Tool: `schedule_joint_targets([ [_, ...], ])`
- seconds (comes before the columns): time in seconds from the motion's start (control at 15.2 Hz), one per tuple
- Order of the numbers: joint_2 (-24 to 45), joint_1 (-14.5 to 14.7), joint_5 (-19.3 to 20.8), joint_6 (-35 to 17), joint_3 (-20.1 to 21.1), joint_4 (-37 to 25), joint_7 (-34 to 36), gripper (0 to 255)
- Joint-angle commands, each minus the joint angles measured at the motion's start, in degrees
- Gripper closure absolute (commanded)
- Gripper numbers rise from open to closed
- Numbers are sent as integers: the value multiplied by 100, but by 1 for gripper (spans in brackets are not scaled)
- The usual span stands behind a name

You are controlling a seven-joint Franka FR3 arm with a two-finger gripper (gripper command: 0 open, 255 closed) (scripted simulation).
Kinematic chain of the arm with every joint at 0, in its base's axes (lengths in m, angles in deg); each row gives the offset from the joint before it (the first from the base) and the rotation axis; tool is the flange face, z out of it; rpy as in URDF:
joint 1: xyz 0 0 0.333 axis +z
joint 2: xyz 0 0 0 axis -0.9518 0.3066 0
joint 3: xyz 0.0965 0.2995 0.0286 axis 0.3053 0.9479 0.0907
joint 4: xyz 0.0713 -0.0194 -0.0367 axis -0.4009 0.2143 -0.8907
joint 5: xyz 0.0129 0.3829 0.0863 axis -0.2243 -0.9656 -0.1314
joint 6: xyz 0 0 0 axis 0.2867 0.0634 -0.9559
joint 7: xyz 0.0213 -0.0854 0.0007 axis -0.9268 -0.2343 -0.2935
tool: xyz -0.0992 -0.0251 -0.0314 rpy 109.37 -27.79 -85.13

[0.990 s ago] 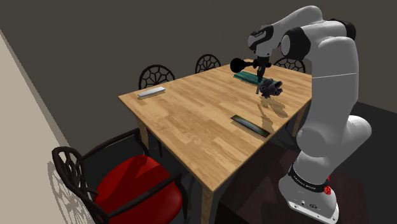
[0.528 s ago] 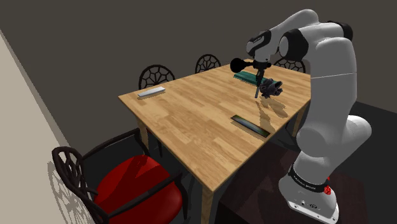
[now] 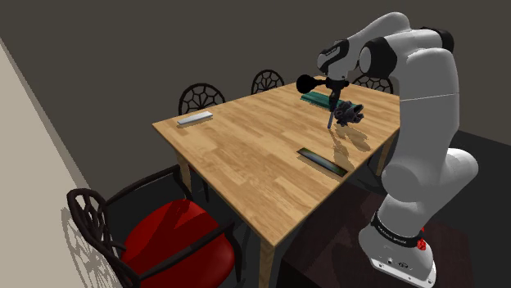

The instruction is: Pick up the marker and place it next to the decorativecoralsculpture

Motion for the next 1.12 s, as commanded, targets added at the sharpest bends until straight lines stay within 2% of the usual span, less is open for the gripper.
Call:
schedule_joint_targets([
  [0.0,0,0,0,0,0,0,0,0],
  [0.26,0,0,0,0,0,0,0,0],
  [0.53,-125,6,58,671,-28,-556,42,0],
  [1.06,-125,6,58,671,-29,-556,42,0],
])
